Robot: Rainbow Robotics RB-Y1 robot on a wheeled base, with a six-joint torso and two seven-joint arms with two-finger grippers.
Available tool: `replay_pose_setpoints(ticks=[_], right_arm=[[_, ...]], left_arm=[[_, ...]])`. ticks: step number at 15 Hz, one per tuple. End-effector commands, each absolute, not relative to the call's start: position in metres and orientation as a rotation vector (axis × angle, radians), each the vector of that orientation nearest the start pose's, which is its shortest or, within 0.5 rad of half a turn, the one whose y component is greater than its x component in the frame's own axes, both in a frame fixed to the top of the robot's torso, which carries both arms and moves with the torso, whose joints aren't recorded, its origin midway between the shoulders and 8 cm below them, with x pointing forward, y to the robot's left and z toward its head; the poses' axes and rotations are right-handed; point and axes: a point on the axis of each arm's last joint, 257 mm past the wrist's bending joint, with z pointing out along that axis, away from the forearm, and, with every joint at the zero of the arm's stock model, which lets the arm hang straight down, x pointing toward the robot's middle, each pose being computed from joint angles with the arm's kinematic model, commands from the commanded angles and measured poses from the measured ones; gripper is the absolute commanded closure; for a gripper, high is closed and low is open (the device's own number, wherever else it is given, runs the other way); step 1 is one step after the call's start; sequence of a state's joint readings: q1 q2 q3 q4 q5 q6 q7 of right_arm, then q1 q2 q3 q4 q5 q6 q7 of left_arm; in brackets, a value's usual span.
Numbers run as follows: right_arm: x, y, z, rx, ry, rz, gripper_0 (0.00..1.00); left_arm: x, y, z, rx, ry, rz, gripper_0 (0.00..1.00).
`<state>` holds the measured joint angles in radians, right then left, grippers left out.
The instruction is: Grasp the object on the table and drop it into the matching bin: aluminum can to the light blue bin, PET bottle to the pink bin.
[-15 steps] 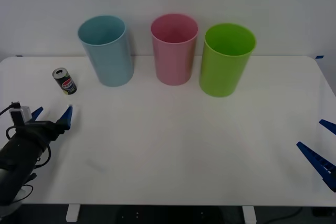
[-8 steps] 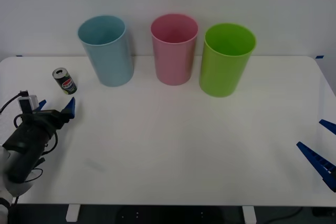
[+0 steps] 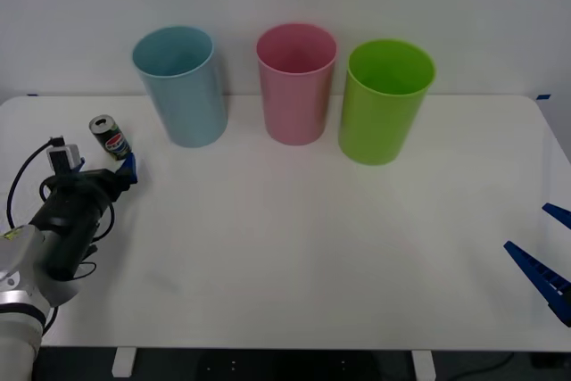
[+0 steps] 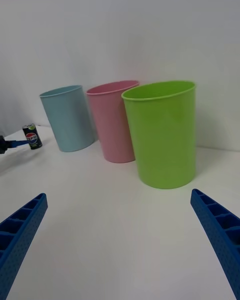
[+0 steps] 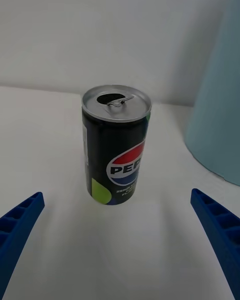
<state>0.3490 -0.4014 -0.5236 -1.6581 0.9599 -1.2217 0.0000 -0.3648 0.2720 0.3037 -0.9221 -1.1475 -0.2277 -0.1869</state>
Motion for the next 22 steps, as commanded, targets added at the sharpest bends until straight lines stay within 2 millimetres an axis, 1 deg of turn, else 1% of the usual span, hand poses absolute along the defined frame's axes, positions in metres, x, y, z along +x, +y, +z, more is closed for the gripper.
replay_pose_setpoints(ticks=[1,7,8,12,15,22], right_arm=[[0.342,-0.330,-0.169,-0.465,1.441,0.567,0.00],[0.342,-0.330,-0.169,-0.465,1.441,0.567,0.00],[0.342,-0.330,-0.169,-0.465,1.441,0.567,0.00],[0.342,-0.330,-0.169,-0.465,1.441,0.567,0.00],[0.342,-0.330,-0.169,-0.465,1.441,0.567,0.00],[0.342,-0.330,-0.169,-0.465,1.441,0.567,0.00]], left_arm=[[0.623,0.387,-0.285,-0.167,1.742,-0.022,0.00],[0.650,0.385,-0.277,-0.202,1.772,0.032,0.00],[0.654,0.389,-0.276,-0.219,1.781,0.057,0.00],[0.656,0.412,-0.269,-0.282,1.783,0.149,0.00],[0.661,0.409,-0.263,-0.270,1.778,0.164,0.00],[0.661,0.404,-0.264,-0.257,1.782,0.168,0.00]])
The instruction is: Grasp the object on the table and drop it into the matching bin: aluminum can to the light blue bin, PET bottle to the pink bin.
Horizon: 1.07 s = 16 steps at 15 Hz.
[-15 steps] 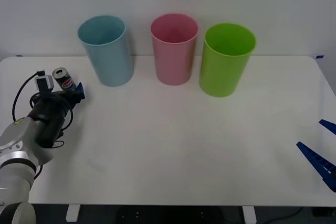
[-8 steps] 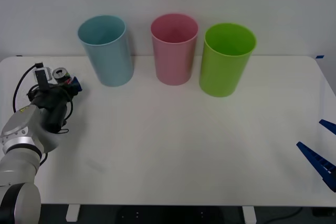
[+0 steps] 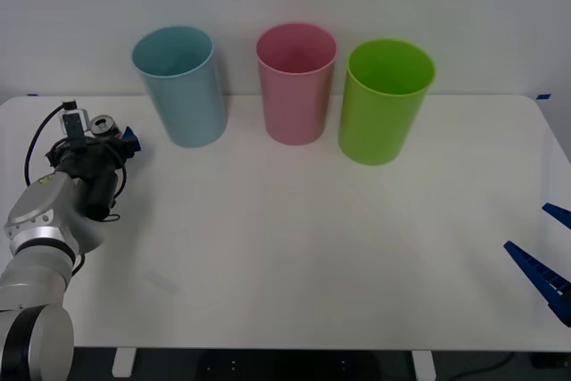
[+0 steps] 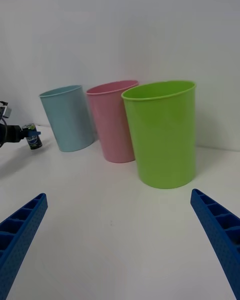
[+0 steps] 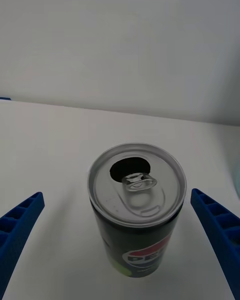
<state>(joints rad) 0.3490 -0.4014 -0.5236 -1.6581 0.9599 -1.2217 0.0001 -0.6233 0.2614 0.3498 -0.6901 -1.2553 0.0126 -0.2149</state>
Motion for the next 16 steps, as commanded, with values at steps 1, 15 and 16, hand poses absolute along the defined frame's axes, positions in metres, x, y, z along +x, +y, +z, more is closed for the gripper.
replay_pose_setpoints(ticks=[1,15,16], right_arm=[[0.3423,-0.3297,-0.1689,-0.465,1.441,0.567,0.00],[0.3423,-0.3297,-0.1689,-0.465,1.441,0.567,0.00],[0.3423,-0.3297,-0.1689,-0.465,1.441,0.567,0.00]], left_arm=[[0.6616,0.4039,-0.2639,-0.255,1.782,0.167,0.00],[0.6607,0.3973,-0.2691,-0.211,1.797,0.187,1.00],[0.6604,0.3959,-0.2700,-0.202,1.797,0.180,1.00]])
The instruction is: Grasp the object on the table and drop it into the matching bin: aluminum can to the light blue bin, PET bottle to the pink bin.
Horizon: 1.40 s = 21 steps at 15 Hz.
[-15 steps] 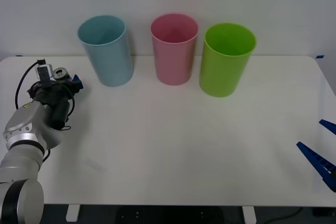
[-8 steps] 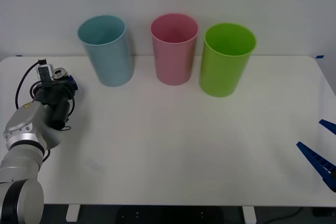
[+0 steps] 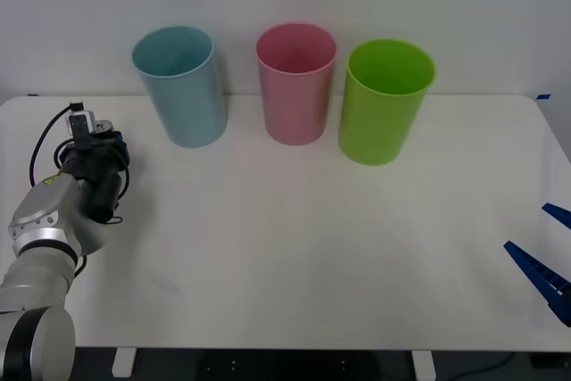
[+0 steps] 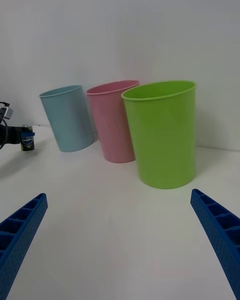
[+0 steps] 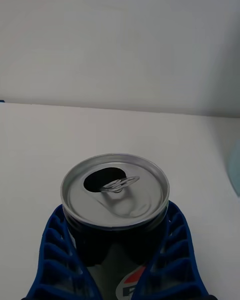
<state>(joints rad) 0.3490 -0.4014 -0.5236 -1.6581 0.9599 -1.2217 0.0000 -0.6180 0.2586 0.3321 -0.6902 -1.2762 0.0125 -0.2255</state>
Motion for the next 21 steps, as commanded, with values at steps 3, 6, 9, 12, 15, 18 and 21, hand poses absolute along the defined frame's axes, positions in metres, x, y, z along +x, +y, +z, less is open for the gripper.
replay_pose_setpoints(ticks=[3,6,9,12,15,18,21], right_arm=[[0.342,-0.330,-0.169,-0.465,1.441,0.567,0.00],[0.342,-0.330,-0.169,-0.465,1.441,0.567,0.00],[0.342,-0.330,-0.169,-0.465,1.441,0.567,0.00],[0.342,-0.330,-0.169,-0.465,1.441,0.567,0.00],[0.342,-0.330,-0.169,-0.465,1.441,0.567,0.00],[0.342,-0.330,-0.169,-0.465,1.441,0.567,0.00],[0.342,-0.330,-0.169,-0.465,1.441,0.567,0.00]], left_arm=[[0.658,0.388,-0.274,-0.169,1.794,0.135,1.00],[0.648,0.383,-0.262,-0.126,1.738,0.081,1.00],[0.636,0.380,-0.256,-0.106,1.701,0.037,1.00],[0.619,0.381,-0.244,-0.094,1.652,0.009,1.00],[0.601,0.378,-0.231,-0.092,1.606,-0.013,1.00],[0.580,0.376,-0.210,-0.084,1.551,-0.027,1.00],[0.563,0.371,-0.182,-0.081,1.490,-0.061,1.00]])
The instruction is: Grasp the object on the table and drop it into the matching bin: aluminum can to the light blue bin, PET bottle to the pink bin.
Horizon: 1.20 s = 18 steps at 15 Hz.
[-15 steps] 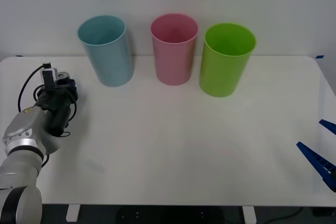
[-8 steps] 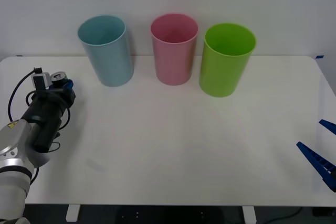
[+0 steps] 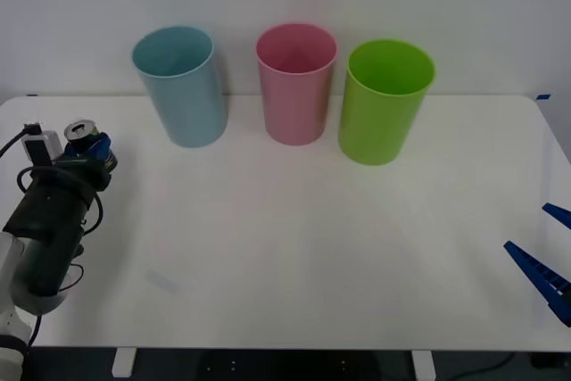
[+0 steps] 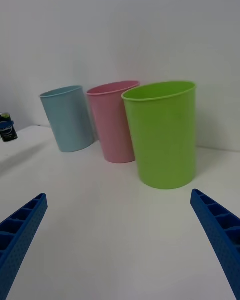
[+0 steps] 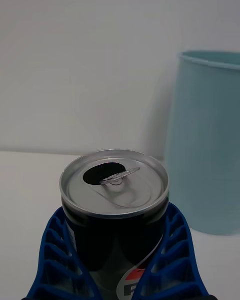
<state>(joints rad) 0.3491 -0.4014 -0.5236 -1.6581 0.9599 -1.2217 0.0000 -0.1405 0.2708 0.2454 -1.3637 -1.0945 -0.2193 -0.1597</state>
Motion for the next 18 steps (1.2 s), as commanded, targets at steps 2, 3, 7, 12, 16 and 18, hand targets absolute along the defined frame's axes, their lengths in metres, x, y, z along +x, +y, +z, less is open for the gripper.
replay_pose_setpoints(ticks=[2,3,7,12,16,18], right_arm=[[0.342,-0.330,-0.169,-0.465,1.441,0.567,0.00],[0.342,-0.330,-0.169,-0.465,1.441,0.567,0.00],[0.342,-0.330,-0.169,-0.465,1.441,0.567,0.00],[0.342,-0.330,-0.169,-0.465,1.441,0.567,0.00],[0.342,-0.330,-0.169,-0.465,1.441,0.567,0.00],[0.342,-0.330,-0.169,-0.465,1.441,0.567,0.00]], left_arm=[[0.554,0.367,-0.159,-0.080,1.442,-0.082,1.00],[0.550,0.364,-0.148,-0.072,1.420,-0.089,1.00],[0.542,0.351,-0.098,-0.097,1.331,-0.207,1.00],[0.539,0.333,-0.043,-0.099,1.239,-0.324,1.00],[0.547,0.324,-0.015,-0.066,1.195,-0.325,1.00],[0.560,0.315,-0.005,-0.044,1.187,-0.319,1.00]])
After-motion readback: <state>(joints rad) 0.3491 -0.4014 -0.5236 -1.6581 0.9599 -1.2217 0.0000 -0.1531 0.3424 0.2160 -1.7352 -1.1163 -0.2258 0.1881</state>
